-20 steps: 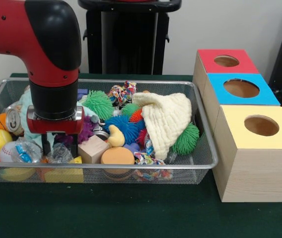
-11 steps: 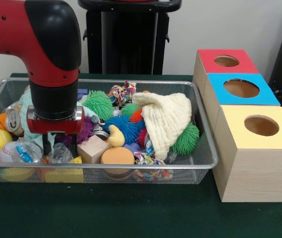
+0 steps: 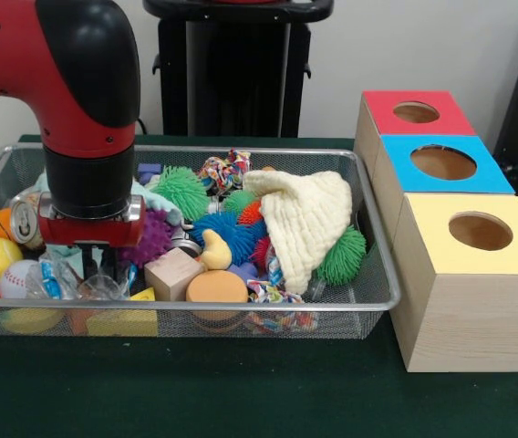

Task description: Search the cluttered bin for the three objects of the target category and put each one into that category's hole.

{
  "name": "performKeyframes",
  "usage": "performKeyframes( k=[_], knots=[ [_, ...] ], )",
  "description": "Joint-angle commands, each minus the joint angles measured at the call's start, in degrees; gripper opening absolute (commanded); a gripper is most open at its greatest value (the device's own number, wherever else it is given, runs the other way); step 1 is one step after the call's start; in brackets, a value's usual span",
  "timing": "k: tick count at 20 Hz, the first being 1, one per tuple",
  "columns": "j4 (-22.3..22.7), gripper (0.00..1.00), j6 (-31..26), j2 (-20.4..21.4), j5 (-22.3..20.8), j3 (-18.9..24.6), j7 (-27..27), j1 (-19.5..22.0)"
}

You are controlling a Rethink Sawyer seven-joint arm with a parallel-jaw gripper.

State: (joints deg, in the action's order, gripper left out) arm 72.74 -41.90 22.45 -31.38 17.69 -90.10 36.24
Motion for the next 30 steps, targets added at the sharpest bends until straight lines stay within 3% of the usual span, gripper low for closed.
performKeyframes(
  k=[1,15,30],
  knots=[
    [-1.75,0.0,1.33,-3.77,-1.31,1.46,2.59,0.17],
    [-0.99,0.0,1.28,-3.05,-1.56,0.84,1.87,-0.53],
    [2.54,0.0,-4.44,3.89,0.9,-0.31,1.79,-1.77]
  ],
)
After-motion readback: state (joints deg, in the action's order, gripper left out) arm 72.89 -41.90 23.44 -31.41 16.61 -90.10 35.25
